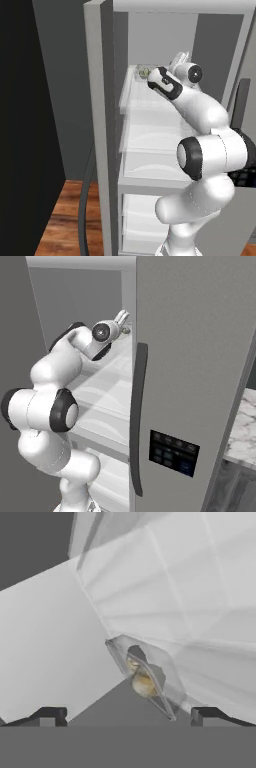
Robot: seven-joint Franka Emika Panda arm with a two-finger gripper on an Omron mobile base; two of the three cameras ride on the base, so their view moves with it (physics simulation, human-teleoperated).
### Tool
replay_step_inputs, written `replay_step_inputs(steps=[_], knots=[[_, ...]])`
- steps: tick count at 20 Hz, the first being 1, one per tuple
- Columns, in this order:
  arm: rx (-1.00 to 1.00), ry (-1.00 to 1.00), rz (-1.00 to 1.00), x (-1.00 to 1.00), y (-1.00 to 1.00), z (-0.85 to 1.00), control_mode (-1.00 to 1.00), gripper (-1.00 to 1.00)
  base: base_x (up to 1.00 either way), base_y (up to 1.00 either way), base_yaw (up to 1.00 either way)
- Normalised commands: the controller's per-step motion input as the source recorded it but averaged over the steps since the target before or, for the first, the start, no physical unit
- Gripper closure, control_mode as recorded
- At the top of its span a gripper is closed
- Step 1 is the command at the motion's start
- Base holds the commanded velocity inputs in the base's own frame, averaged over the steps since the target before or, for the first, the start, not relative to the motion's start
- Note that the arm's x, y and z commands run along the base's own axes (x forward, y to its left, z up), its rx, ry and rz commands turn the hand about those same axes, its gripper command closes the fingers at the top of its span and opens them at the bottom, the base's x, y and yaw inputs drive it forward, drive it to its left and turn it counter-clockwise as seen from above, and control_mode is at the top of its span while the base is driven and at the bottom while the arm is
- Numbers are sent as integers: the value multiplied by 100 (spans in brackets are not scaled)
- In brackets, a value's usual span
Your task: Place two dumplings into each of the tupperware containers and then place the containers in the fridge.
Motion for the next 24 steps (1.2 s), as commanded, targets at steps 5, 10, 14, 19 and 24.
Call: replay_step_inputs(steps=[5, 10, 14, 19, 24], knots=[[-26, -3, 0, -100, 4, 93, -100, -100, 0, 0, 0], [-30, 2, 0, -100, 37, 27, -100, -100, 0, 0, 0], [-42, 9, 11, -100, 59, 0, -100, -100, 0, 0, 0], [-45, 16, 15, -100, 27, 1, -100, -100, 0, 0, 0], [-26, 11, 21, -100, -2, -15, -100, -100, 0, 0, 0]])
